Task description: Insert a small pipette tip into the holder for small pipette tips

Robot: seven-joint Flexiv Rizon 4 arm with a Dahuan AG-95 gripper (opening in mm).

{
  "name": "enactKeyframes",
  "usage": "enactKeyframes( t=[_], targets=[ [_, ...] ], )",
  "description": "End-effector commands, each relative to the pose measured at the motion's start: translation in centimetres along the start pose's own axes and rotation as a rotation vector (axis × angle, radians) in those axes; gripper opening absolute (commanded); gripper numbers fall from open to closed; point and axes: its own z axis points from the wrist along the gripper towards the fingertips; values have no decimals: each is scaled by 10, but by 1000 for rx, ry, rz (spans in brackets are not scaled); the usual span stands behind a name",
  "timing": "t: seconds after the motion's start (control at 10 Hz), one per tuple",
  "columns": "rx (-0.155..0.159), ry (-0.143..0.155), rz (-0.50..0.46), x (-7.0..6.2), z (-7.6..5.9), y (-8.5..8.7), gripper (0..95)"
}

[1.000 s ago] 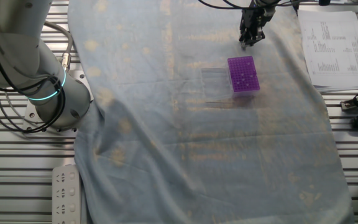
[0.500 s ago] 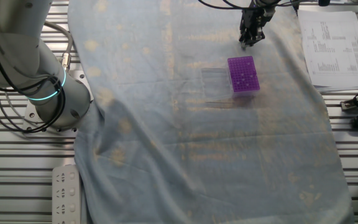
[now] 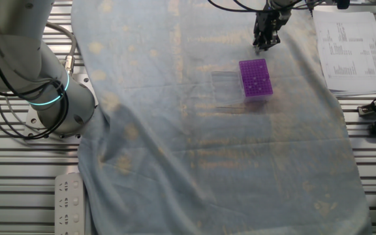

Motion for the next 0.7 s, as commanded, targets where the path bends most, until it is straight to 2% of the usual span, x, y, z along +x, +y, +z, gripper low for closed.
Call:
enactKeyframes(
  t=[0.1,0.5,0.6,0.7],
  targets=[
    [1,-1,11,1,1,1,190],
    [-5,-10,36,1,5,4,190],
    [-4,-10,40,2,5,6,0],
    [3,-1,45,3,4,10,0]
  ],
)
